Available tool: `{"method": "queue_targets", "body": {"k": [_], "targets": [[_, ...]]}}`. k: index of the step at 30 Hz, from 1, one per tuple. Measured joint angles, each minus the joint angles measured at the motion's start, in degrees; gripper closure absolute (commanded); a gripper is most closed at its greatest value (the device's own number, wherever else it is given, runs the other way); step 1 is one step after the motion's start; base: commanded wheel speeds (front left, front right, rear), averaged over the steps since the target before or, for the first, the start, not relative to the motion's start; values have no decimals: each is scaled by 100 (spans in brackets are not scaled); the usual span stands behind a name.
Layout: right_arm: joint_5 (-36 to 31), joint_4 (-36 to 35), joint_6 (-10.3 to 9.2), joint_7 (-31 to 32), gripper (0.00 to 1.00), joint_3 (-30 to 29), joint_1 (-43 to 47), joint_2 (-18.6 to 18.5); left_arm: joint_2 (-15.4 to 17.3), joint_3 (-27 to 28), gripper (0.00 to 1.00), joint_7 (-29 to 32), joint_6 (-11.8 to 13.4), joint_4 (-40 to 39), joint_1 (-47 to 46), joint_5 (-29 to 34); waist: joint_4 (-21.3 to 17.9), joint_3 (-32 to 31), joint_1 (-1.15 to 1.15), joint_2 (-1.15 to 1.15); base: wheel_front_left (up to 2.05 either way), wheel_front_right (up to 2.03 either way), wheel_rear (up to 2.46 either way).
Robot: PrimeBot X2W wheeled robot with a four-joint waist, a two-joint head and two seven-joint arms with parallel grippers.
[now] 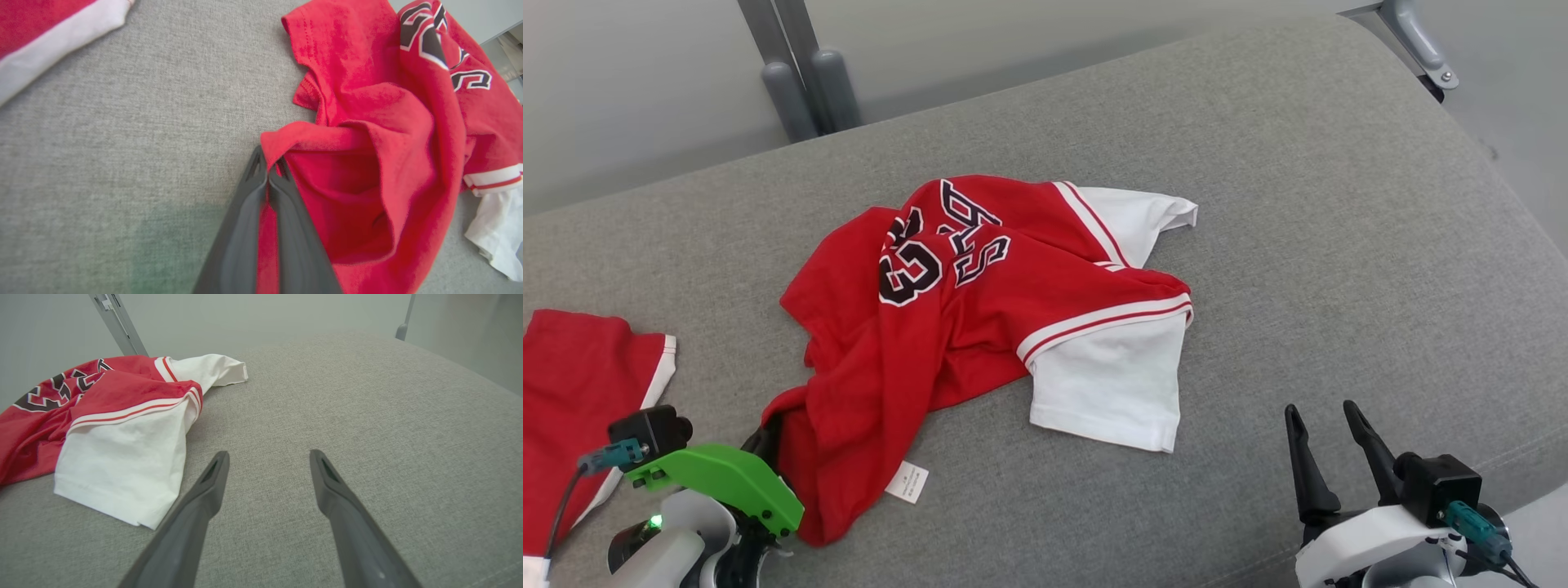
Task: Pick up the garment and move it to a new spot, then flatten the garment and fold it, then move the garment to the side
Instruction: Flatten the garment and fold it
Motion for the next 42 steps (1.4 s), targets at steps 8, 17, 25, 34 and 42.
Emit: {"method": "queue_targets", "body": {"k": [8,17,25,34,42], "targets": [[-93,-23,0,0,0,-79,79,1,-23,103,0,-576,348,147,21,733,116,-153,0,0,0,0,0],[-381,-337,1,0,0,-247,264,-234,-957,2407,0,-620,858,-2063,1813,3788,433,-393,0,0,0,0,0],[-416,-605,1,0,0,-379,332,-474,-1908,3257,0,-621,338,-2579,3152,5535,770,-722,0,0,0,0,0],[-467,-580,1,0,0,-330,427,-354,-2358,3961,0,-621,-497,-2159,3468,6312,1078,-999,0,0,0,0,0],[-515,-535,1,0,0,-147,438,-297,-2677,4513,0,-621,-964,-2118,3377,6673,1231,-1038,0,0,0,0,0]]}}
